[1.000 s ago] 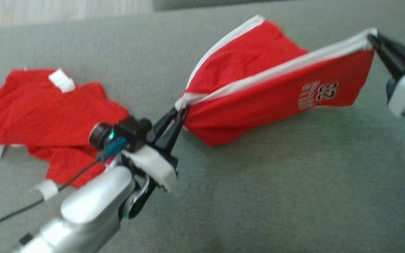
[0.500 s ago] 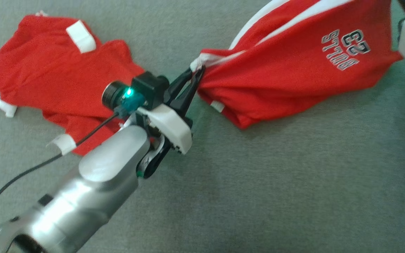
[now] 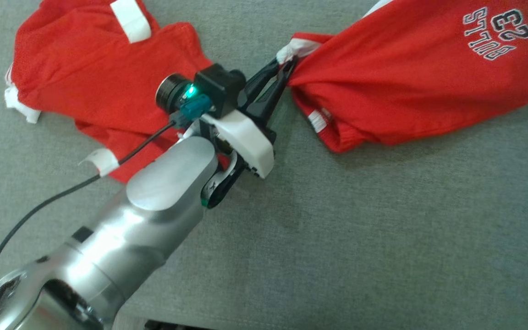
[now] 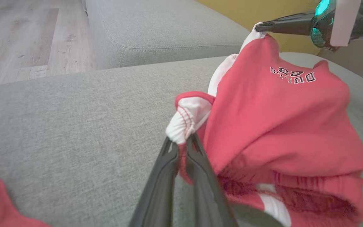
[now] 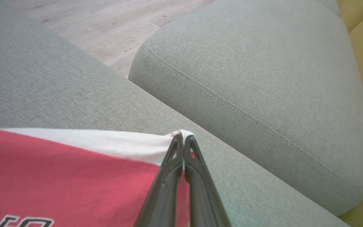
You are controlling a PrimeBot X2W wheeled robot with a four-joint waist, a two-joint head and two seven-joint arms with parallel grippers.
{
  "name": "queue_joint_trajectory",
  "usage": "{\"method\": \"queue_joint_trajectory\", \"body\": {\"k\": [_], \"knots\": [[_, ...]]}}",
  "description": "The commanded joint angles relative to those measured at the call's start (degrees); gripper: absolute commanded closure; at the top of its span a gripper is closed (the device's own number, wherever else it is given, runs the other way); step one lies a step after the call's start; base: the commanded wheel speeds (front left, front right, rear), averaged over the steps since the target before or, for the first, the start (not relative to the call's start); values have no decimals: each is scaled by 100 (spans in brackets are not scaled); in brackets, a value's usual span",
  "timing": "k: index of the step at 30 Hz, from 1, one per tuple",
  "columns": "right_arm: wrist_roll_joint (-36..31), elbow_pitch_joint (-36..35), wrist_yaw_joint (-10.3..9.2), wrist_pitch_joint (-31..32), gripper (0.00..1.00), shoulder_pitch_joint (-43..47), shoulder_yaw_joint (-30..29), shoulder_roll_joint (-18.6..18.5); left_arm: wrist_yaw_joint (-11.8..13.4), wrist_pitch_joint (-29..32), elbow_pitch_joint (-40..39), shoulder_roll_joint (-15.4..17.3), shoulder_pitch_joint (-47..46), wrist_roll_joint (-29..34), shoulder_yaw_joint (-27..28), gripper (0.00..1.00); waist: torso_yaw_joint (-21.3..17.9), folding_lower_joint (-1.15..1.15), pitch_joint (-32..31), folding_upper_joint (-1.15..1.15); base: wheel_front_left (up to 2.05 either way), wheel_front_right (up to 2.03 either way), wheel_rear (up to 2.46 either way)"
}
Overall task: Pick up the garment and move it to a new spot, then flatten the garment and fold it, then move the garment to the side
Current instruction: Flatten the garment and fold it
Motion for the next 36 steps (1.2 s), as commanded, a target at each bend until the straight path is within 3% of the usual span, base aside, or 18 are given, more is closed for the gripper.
{"method": "queue_joint_trajectory", "body": {"k": [1,2,3,4,5,6,12,16,23,26,30,34,36], "knots": [[-1,-47,20,-72,100,-61,11,-15,-6,-40,-81,105,-200,44,133,89,47,-1,49,0,0,0,0],[12,29,20,-122,100,-94,48,3,-16,-54,-52,85,-222,48,128,67,65,-1,65,0,0,0,0],[26,108,20,-160,100,-119,87,24,-26,-63,-24,67,-242,51,123,21,82,-1,79,0,0,0,0],[15,193,20,-207,100,-150,128,43,-37,-74,5,52,-259,52,118,2,95,-1,86,0,0,0,0],[4,281,20,-274,4,-181,154,68,-43,-84,33,39,-274,56,112,0,106,-1,91,0,0,0,0],[24,396,20,-337,0,-206,140,105,-46,-90,61,28,-285,64,102,0,112,-1,90,0,0,0,0],[3,975,20,-717,0,-235,240,365,61,-233,206,102,-349,154,127,0,27,-1,-73,0,0,0,0],[167,1382,20,-1149,0,-192,9,591,184,-387,230,224,-302,97,313,0,-120,-1,-333,0,0,0,0],[596,1564,20,-2058,0,146,-589,1076,572,-623,-94,547,143,-83,1158,0,-476,-1,-1015,0,0,0,0],[603,1398,20,-2150,0,320,-1025,1157,700,-631,-585,691,524,-19,1867,0,-618,-1,-1279,0,0,0,0],[347,718,20,-2157,0,910,-2109,1339,691,-633,-1244,760,1217,295,2776,0,-796,-1,-1606,0,0,0,0],[-109,-90,20,-2158,0,1916,-3207,1804,632,-633,-1520,701,1956,663,3265,0,-964,-1,-1880,0,0,0,0],[-276,-282,20,-2158,0,2198,-3448,1960,605,-634,-1550,647,2124,706,3369,0,-1000,-1,-1930,0,0,0,0]]}}
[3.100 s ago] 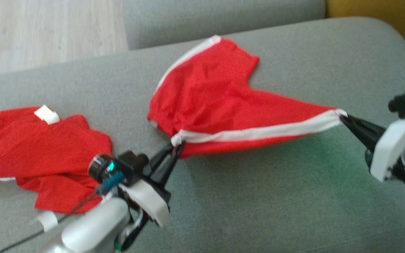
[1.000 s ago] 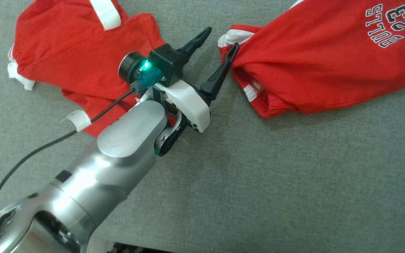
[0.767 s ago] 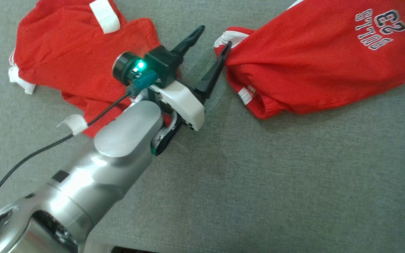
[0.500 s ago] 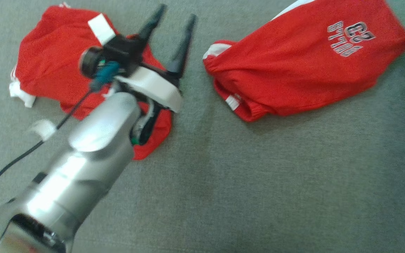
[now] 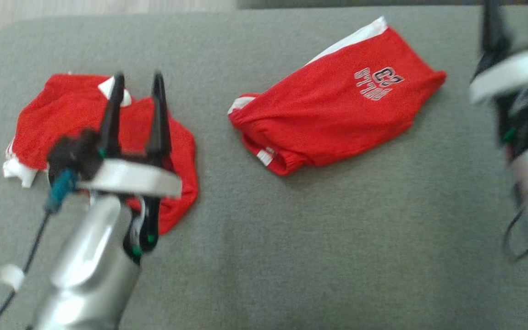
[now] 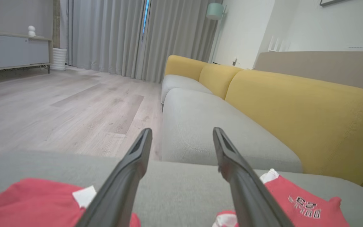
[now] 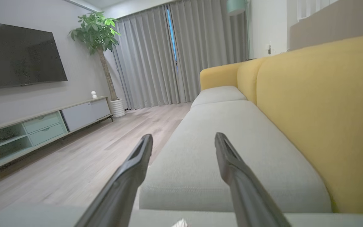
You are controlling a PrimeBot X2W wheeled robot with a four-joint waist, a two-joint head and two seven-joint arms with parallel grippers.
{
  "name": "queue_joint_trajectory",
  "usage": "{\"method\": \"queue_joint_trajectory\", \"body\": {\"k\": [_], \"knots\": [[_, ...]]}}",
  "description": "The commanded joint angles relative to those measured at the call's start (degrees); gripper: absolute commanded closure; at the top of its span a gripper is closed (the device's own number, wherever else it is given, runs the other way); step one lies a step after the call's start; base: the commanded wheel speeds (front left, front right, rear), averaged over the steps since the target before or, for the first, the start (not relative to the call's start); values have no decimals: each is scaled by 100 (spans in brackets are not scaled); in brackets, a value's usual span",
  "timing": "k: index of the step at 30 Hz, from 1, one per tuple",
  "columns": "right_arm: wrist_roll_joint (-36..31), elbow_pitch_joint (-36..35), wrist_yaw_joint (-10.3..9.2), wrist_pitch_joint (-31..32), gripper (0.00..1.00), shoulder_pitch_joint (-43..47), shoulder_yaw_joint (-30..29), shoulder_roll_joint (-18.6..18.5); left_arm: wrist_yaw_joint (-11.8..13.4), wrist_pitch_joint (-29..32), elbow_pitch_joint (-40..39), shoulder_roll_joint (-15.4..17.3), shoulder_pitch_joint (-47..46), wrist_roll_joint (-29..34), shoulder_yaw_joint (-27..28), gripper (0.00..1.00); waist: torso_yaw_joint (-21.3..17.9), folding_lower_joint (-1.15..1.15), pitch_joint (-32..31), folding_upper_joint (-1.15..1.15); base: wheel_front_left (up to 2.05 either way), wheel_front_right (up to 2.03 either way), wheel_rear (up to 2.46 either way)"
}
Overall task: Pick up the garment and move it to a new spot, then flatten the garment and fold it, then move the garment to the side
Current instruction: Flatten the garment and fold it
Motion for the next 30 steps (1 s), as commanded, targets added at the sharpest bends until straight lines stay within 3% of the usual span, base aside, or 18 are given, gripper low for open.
{"method": "queue_joint_trajectory", "body": {"k": [1,7,12,21,30], "knots": [[-180,-273,20,-36,0,264,-72,168,-32,-27,-195,103,-42,101,278,0,-181,2,-217,0,0,0,0],[-1198,-1370,20,-36,0,1872,-1118,1203,-325,-27,-309,-259,853,594,750,0,-305,2,-516,0,0,0,0],[-1823,-2069,20,-36,0,3198,-1300,1645,-636,-28,-209,-597,1586,1070,1205,0,-345,2,-689,0,0,0,0],[-2037,-2028,20,-37,0,3644,-1355,1730,-949,-28,-129,-939,1946,1654,1664,0,-212,2,-713,0,0,0,0],[-1857,-1545,20,522,0,2737,-1818,1735,-1119,-28,-7,-1048,1632,1844,1611,0,171,2,-179,0,0,0,0]]}}
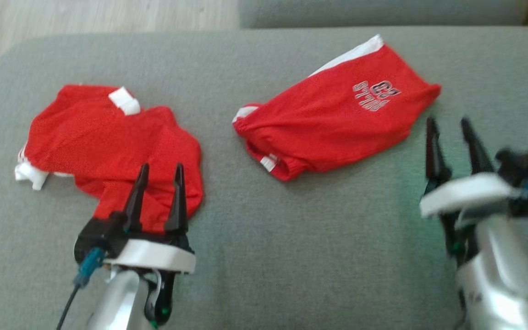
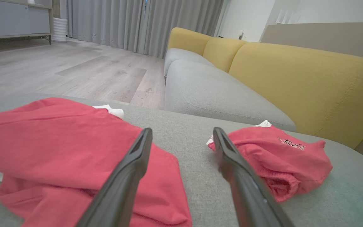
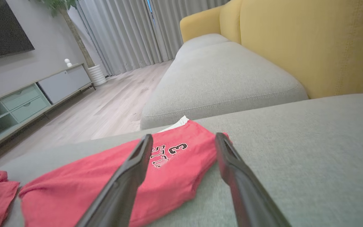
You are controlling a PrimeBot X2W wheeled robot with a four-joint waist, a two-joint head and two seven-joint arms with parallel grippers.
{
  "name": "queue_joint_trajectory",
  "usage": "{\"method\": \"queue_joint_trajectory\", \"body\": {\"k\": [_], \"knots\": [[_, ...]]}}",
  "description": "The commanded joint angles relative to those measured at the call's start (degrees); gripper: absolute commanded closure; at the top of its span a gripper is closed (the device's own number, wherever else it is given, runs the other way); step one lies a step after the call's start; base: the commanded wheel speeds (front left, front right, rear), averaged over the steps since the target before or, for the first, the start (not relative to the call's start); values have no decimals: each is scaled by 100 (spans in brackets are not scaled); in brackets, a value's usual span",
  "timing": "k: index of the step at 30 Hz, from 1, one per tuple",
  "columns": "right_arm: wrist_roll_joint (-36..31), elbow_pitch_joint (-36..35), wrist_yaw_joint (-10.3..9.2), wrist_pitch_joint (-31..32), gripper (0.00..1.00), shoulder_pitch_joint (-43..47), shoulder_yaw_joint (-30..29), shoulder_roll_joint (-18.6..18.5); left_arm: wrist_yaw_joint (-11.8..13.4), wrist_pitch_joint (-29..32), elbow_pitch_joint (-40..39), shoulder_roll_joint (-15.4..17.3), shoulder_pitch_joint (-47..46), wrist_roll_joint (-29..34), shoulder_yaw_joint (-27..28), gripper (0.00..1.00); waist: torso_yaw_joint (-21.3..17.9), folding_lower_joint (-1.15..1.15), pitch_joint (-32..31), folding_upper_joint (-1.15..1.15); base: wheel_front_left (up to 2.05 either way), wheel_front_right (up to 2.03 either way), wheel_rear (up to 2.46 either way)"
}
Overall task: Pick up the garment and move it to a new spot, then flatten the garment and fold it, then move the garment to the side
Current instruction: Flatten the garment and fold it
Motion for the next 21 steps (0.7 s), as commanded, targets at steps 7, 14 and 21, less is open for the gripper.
{"method": "queue_joint_trajectory", "body": {"k": [7,14,21], "knots": [[158,1074,20,753,0,-1543,-932,-31,-85,-29,-123,3,-662,-90,-245,0,538,0,700,0,0,0,0],[-123,2130,20,1080,0,-2252,-1746,-224,-42,-29,-136,2,-918,-246,-533,0,845,0,930,0,0,0,0],[-516,3040,20,1281,0,-2735,-2334,-367,46,-29,-205,1,-1061,-403,-720,0,1060,0,1074,0,0,0,0]]}}
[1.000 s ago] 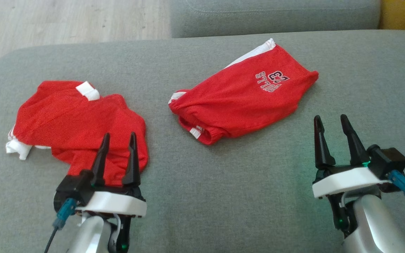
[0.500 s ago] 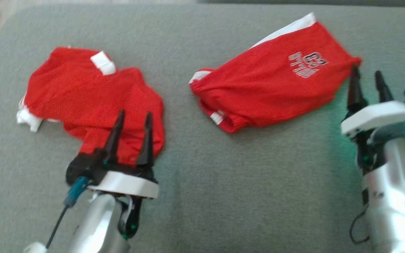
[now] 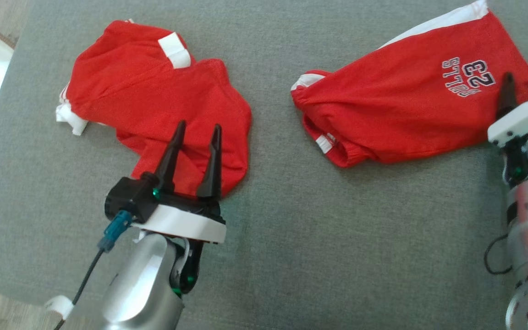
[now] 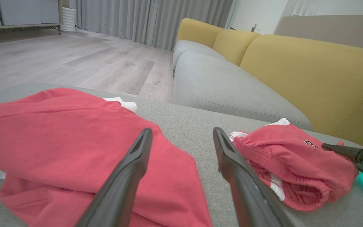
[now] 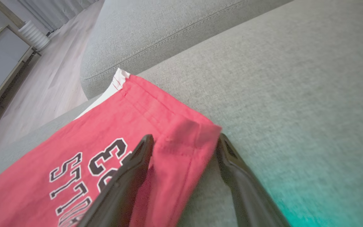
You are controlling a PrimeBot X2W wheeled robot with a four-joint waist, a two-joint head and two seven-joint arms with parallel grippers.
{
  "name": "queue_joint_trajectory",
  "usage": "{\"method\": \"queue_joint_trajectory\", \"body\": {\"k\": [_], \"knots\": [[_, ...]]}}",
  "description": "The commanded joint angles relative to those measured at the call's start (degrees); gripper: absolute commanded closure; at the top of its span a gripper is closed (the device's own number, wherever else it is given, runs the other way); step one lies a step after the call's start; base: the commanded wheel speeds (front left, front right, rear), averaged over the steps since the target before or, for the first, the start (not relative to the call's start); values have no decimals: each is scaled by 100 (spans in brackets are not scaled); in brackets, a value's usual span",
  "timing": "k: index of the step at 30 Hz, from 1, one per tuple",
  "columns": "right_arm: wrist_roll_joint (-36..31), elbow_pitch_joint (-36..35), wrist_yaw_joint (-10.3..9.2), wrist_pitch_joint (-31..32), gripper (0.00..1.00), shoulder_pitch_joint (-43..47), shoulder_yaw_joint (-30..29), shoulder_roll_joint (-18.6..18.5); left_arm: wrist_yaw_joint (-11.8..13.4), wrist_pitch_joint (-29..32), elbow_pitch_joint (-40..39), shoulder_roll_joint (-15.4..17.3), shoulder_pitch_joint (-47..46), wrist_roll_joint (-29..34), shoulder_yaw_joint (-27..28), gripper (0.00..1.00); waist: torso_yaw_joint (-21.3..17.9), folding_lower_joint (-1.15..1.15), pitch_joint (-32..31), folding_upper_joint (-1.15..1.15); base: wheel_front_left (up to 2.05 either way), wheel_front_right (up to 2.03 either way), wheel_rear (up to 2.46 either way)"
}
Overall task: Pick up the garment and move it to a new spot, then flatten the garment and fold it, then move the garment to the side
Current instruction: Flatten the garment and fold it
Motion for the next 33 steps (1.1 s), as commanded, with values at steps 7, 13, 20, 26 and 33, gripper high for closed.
{"method": "queue_joint_trajectory", "body": {"k": [7,13,20,26,33], "knots": [[-278,491,21,157,19,-397,95,22,52,-29,-197,44,-212,-94,59,0,120,0,133,0,0,0,0],[-259,578,21,-216,100,-533,354,-22,86,-29,-182,44,-235,-99,77,0,96,0,126,0,0,0,0],[89,521,21,-875,100,-449,656,3,68,-29,-174,44,-163,-46,142,0,-114,0,-132,0,0,0,0],[654,353,21,-1169,100,-103,778,39,41,-29,-214,44,-68,18,187,0,-445,0,-469,0,0,0,0],[1172,-81,21,-1339,100,554,732,114,-24,-29,-303,44,86,97,193,0,-855,0,-781,0,0,0,0]]}}
